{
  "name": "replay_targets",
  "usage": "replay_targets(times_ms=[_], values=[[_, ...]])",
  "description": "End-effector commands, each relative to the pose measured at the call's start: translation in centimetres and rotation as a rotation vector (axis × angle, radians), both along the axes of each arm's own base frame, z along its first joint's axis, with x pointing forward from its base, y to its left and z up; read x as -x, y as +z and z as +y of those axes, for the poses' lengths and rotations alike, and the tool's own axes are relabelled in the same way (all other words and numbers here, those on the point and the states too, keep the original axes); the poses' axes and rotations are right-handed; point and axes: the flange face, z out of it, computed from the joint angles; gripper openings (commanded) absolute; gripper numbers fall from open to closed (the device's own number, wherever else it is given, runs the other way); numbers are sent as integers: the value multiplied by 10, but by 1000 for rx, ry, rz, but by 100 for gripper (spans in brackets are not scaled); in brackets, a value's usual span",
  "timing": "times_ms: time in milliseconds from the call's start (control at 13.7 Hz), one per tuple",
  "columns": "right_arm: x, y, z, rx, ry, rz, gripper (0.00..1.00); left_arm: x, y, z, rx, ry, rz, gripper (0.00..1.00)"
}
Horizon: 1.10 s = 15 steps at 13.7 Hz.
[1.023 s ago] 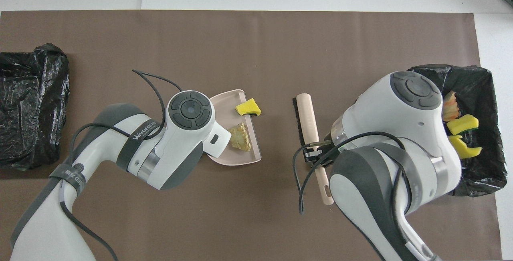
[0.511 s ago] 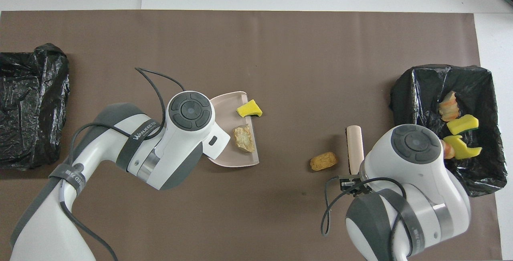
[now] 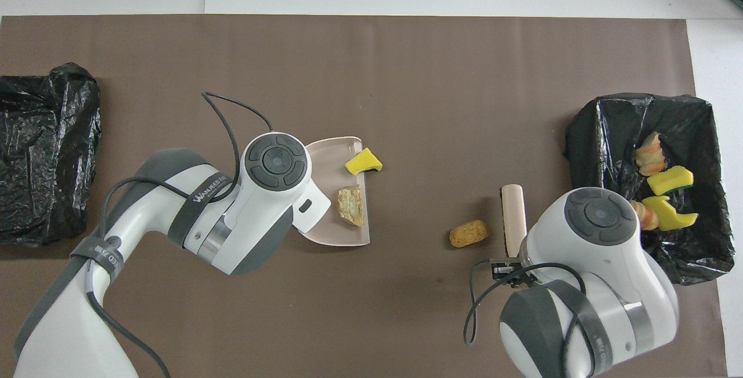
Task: Sweep and dump trash in bin
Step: 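Brush the remaining debris into the dustpan with the right gripper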
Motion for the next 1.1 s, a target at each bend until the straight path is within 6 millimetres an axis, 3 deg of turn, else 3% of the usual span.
replay_targets(times_ms=[0,73,146,292,511,803,877,1023], values=[[-4,-10,10,-81,-29,6,0,19,-2,14,-41,-58,-13,0],[-5,-17,18,-111,-14,7,0,21,-4,15,-48,-63,-10,0],[-3,-22,44,-153,-1,10,0,21,-4,16,-48,-60,-10,0],[-4,-34,76,-225,-30,-1,0,20,-4,16,-47,-60,-11,0],[-20,-35,114,-292,-4,-6,0,20,-4,15,-43,-61,-16,0],[-43,-43,198,-483,-86,-49,0,20,-4,15,-41,-61,-18,0],[-43,-36,219,-526,-122,-55,0,20,-5,15,-41,-61,-17,0],[-54,-22,238,-586,-197,-53,0,21,-5,17,-41,-57,-15,0]])
